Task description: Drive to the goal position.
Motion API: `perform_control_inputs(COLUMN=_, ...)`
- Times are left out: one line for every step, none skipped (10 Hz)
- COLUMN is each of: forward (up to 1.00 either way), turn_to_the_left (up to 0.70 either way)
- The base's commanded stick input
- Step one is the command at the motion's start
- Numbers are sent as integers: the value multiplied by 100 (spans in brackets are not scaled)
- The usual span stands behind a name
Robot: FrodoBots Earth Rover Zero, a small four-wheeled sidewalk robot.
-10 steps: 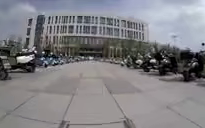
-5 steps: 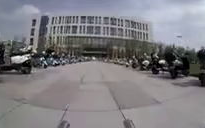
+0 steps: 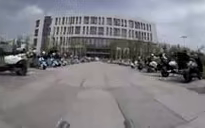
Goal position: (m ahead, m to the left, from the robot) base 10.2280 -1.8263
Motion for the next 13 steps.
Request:
perform_control_inputs(forward=100, turn_to_the_left=0)
perform_control_inputs(forward=100, turn_to_the_left=23)
perform_control_inputs(forward=100, turn_to_the_left=29)
perform_control_inputs(forward=100, turn_to_the_left=12)
perform_control_inputs(forward=100, turn_to_the_left=0)
perform_control_inputs(forward=100, turn_to_the_left=0)
perform_control_inputs(forward=100, turn_to_the_left=0)
perform_control_inputs(forward=100, turn_to_the_left=0)
perform_control_inputs(forward=100, turn_to_the_left=0)
perform_control_inputs(forward=100, turn_to_the_left=0)
perform_control_inputs(forward=100, turn_to_the_left=0)
perform_control_inputs(forward=100, turn_to_the_left=0)
perform_control_inputs(forward=100, turn_to_the_left=0)
